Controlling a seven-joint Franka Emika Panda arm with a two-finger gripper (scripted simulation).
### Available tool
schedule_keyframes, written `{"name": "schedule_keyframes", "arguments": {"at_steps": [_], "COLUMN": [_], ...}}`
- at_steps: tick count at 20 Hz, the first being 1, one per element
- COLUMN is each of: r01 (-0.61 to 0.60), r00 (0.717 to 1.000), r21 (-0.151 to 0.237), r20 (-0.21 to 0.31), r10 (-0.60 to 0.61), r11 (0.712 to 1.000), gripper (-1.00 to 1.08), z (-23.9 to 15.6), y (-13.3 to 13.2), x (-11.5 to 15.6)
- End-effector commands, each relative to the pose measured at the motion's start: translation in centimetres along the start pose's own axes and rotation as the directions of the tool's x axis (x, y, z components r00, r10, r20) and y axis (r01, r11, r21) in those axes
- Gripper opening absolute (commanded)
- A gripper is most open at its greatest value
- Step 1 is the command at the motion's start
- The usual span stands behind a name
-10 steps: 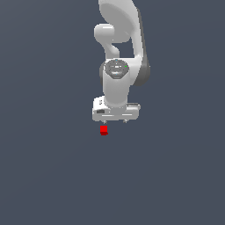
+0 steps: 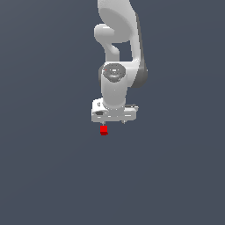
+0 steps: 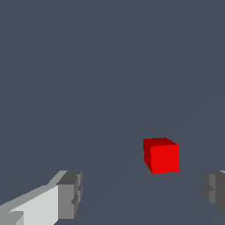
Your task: Pick up the red cube and move it to a goal position.
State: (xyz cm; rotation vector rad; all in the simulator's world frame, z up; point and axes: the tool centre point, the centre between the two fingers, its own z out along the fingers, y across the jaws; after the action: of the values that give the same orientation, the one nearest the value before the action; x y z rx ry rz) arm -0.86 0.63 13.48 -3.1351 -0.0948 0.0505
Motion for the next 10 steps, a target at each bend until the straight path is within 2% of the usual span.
{"name": "schedule_keyframes", "arguments": {"at_steps": [1,10], "r01": [0.007,0.051], "r00": [1.0,0.998], "r21": [-0.001,-0.005], "r20": [-0.002,-0.019], "r10": [-0.007,-0.051], "r11": [1.0,0.999], "gripper": [1.0,1.0], "z": [1.0,7.2], "y": [0.5,3.4], "x": [-0.3,-1.6]}}
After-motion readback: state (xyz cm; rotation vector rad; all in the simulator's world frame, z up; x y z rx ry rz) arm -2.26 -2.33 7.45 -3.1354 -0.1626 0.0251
